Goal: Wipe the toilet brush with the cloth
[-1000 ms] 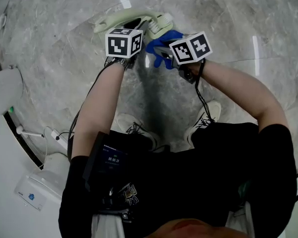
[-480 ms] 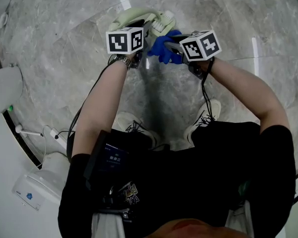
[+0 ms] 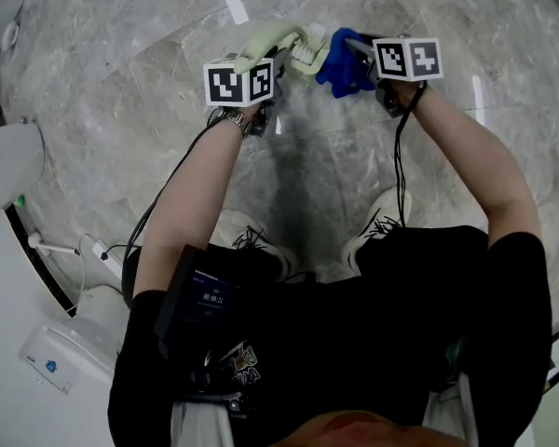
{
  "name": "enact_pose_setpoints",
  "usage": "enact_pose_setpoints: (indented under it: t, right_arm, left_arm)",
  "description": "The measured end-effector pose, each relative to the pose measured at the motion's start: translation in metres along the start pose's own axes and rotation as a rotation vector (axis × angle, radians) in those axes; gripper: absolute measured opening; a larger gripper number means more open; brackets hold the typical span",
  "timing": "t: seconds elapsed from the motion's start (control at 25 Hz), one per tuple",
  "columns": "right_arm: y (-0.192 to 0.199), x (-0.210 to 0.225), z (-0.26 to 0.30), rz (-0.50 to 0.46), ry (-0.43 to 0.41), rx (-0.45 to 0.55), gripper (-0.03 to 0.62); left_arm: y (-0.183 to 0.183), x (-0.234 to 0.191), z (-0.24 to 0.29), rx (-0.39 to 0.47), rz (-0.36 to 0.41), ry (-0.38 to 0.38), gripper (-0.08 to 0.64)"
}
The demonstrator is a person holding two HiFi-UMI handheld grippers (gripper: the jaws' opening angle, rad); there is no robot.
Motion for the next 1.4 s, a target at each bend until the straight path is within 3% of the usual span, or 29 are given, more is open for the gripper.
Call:
enact_pose_setpoints:
  t: [0.16,0.28,0.36,0.44,0.52,0.68,0.72,0.8,0.92,1.12,1.4]
  right_arm:
    - [-0.047,0.021,0.001,-0.011,0.131,0.112,0.095]
    - [-0.084,0.036,-0.006,-0.011,0.176,0.227,0.095]
    - [-0.104,0.032,0.001,-0.075,0.094,0.262,0.096]
    - [-0.116,0.016,0.02,-0.145,-0.062,0.25,0.097]
    - [-0.117,-0.008,0.043,-0.22,-0.207,0.198,0.097]
    - [-0.099,-0.059,0.086,-0.374,-0.436,-0.004,0.096]
    - [-0.092,-0.069,0.096,-0.411,-0.481,-0.066,0.097]
    - [-0.076,-0.083,0.11,-0.475,-0.541,-0.183,0.096]
    - [-0.064,-0.085,0.119,-0.528,-0.536,-0.265,0.097]
    - [-0.062,-0.055,0.108,-0.527,-0.448,-0.276,0.097]
    - [-0.052,-0.02,0.084,-0.524,-0.388,-0.309,0.097]
  left_arm:
    - [-0.001,0.001,-0.004,-0.005,0.027,-0.011,0.072]
    - [-0.015,-0.003,-0.019,0.081,0.011,-0.024,0.021]
    - [-0.02,-0.003,-0.029,0.097,-0.001,-0.004,0.038]
    - [-0.009,0.003,-0.034,0.035,0.022,0.032,0.116]
    - [0.013,0.012,-0.036,-0.008,-0.019,0.05,0.121]
    - [0.067,0.027,-0.033,-0.031,-0.384,0.066,0.094]
    - [0.077,0.03,-0.029,-0.037,-0.437,0.076,0.09]
    - [0.085,0.035,-0.023,-0.046,-0.459,0.1,0.086]
    - [0.08,0.037,-0.013,-0.028,-0.445,0.128,0.091]
    - [0.064,0.033,0.004,0.012,-0.414,0.152,0.109]
    - [0.05,0.02,0.011,0.016,-0.409,0.105,0.122]
Point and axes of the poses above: the fingertips, and each gripper's own axes: z forward along the fingers, x to its right, y out of its underside, the point moved 6 cm from there along -z, backward along the fingers, and after that the axes turned 9 degrees about x, right-handed, at the moved point
